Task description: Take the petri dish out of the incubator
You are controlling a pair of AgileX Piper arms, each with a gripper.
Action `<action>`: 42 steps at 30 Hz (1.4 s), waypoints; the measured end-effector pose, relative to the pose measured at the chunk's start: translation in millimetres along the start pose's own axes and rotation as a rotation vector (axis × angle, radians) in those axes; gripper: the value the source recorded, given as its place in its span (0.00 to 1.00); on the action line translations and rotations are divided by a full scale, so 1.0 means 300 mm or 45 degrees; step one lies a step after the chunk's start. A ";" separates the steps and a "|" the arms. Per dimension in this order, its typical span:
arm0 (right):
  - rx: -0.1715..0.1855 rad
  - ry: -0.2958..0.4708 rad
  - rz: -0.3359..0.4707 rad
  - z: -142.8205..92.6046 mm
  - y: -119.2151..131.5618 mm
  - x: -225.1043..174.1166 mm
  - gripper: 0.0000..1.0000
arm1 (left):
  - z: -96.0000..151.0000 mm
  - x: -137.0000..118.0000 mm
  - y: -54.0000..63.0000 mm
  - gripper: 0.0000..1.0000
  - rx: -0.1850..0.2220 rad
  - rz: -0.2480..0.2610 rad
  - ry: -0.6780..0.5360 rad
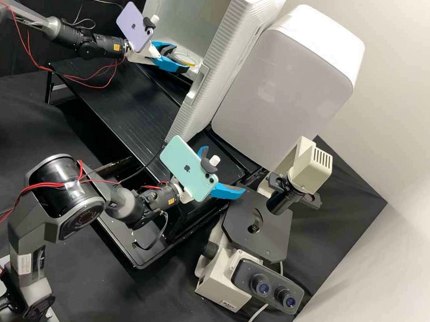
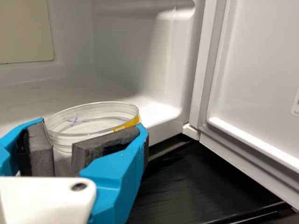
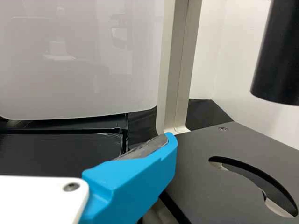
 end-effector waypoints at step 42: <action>0.000 0.000 0.000 0.000 0.000 0.000 1.00 | 0.142 -0.290 -0.118 0.00 0.011 -0.013 -0.172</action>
